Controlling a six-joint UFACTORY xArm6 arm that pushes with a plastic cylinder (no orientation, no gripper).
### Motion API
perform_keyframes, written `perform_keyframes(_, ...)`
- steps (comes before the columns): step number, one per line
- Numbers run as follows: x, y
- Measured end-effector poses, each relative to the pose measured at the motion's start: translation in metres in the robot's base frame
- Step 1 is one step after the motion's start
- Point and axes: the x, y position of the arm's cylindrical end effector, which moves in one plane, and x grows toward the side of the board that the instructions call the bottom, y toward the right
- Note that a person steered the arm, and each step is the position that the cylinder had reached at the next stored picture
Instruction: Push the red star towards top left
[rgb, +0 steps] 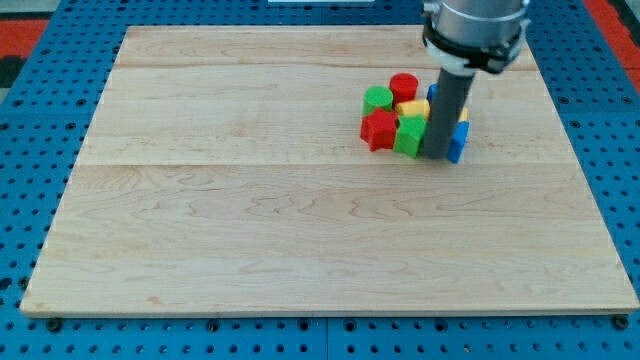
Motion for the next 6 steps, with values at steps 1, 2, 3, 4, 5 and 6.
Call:
perform_keyframes(1,-0.004,-0.054)
perform_keyframes(2,0.010,-0.049)
perform_keyframes(3,-0.031,-0.059)
perform_keyframes(4,-0.055,-0.102)
perform_keyframes(5,-0.040,-0.123)
perform_keyframes(6,-0.032,-0.140)
